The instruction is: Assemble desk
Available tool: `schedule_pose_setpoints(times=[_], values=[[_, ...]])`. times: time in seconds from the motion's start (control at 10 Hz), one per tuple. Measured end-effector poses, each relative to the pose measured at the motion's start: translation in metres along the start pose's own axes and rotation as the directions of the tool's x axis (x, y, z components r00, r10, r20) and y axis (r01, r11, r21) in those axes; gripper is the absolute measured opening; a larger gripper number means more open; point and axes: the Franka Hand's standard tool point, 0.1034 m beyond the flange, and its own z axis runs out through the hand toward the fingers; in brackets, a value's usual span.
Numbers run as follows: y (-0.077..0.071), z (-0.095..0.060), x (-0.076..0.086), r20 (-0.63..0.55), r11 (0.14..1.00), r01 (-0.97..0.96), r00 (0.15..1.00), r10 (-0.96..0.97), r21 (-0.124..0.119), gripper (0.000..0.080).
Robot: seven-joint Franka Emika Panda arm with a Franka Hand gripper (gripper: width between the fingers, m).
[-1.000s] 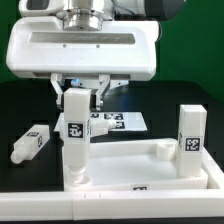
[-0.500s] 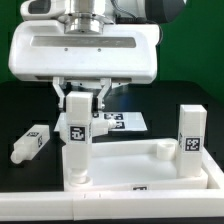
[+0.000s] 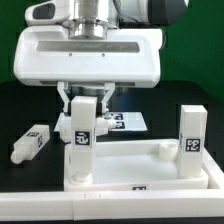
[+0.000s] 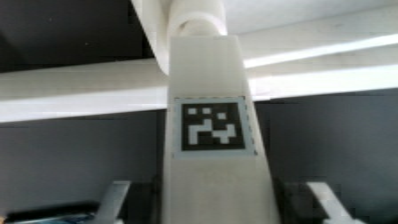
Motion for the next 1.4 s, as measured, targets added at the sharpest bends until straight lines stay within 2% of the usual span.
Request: schedule_pose_setpoints(times=[0.2,0.3,0.6,0.7,0.8,0.9,1.0,1.2,1.3,1.4], values=[[0.001,0.004,0.0,0.013,1.0,-0.006,1.0,0.006,0.003,0.0285],[0.001,0.006,0.003,0.031,1.0,-0.018,0.999,0.018,0.012,0.0285],[0.001,0.006,0.002,0.03,1.0,-0.018,0.999,0.017,0.011,0.0286],[0.001,0.006,0.002,0.03,1.0,-0.018,0.999,0.017,0.011,0.0475],[0.001,0.006,0.002,0.03,1.0,-0.018,0.999,0.017,0.011,0.0475],[0.0,0.006,0.0,0.044,1.0,-0.019,0.999,0.018,0.016,0.0605],[-0.003,0.007,0.0,0.076,0.999,-0.024,0.997,0.022,0.032,0.0639],[-0.005,0.005,0.015,0.107,0.996,-0.067,0.992,0.061,0.051,0.0648],[-0.012,0.008,0.01,0.229,0.989,-0.129,0.967,0.108,0.078,0.0649],[-0.014,0.008,0.012,0.308,0.985,-0.151,0.944,0.118,0.088,0.0649]])
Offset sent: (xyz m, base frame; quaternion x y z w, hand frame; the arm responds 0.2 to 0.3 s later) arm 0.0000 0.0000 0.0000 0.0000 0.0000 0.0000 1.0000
